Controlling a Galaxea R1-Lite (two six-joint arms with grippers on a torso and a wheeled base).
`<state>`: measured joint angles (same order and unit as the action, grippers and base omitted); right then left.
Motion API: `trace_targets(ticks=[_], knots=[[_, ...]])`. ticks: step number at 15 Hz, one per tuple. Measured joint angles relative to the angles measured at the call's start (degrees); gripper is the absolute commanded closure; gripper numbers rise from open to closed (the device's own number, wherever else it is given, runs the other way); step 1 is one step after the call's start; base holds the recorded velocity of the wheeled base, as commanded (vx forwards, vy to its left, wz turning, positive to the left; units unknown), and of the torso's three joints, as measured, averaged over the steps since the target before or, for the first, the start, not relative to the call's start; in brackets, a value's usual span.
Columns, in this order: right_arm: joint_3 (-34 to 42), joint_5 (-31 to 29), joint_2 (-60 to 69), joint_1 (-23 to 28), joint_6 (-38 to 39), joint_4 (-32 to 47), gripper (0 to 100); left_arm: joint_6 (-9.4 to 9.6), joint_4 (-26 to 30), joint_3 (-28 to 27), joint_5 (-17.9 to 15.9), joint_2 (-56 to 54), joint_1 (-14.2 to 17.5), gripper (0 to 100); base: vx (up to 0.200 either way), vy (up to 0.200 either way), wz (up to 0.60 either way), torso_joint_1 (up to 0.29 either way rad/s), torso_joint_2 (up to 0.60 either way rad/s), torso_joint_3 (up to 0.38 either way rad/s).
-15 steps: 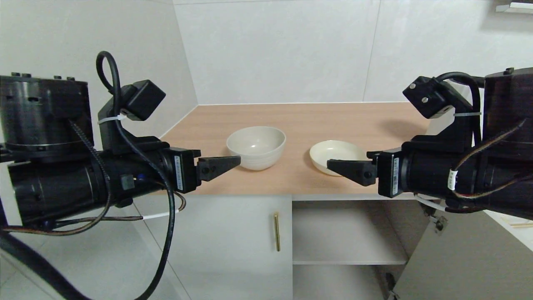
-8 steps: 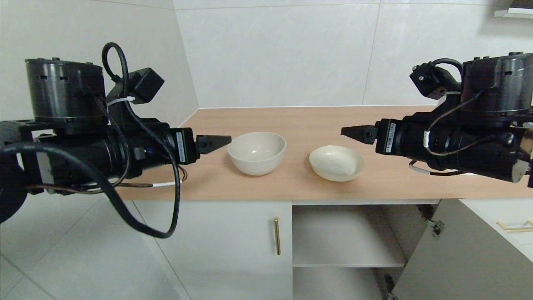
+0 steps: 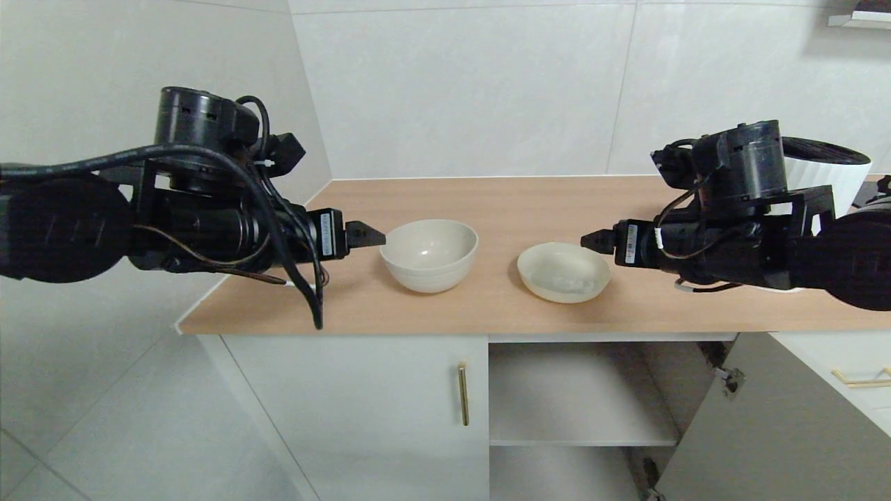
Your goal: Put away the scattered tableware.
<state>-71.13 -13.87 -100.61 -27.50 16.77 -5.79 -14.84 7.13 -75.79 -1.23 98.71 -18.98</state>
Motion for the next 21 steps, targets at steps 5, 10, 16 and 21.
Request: trace_targets(ticks=[5, 10, 16, 21], knots=[[-0.4, -2.9, -1.3, -0.9, 0.1, -0.2, 0, -1.96, 0.2, -6.2, 8.2, 7.3, -2.8, 0, 0.0, 0.0, 0.0, 0.0, 0.0, 0.0], [-0.5, -3.1, -1.7, -0.9, 0.1, -0.2, 0, -2.13, 1.2, -10.9, 10.9, 12.8, -4.4, 100, 0.0, 0.0, 0.0, 0.0, 0.0, 0.0], [-0.5, -3.4, -1.7, -0.9, 0.2, -0.2, 0, -2.1, 1.2, -12.2, 10.9, 15.8, -4.8, 100, 0.0, 0.0, 0.0, 0.0, 0.0, 0.0], [-0.5, -3.4, -1.8, -0.9, 0.1, -0.1, 0, -3.63, 1.2, -12.7, 10.9, 15.8, -5.0, 100, 0.0, 0.0, 0.0, 0.0, 0.0, 0.0]])
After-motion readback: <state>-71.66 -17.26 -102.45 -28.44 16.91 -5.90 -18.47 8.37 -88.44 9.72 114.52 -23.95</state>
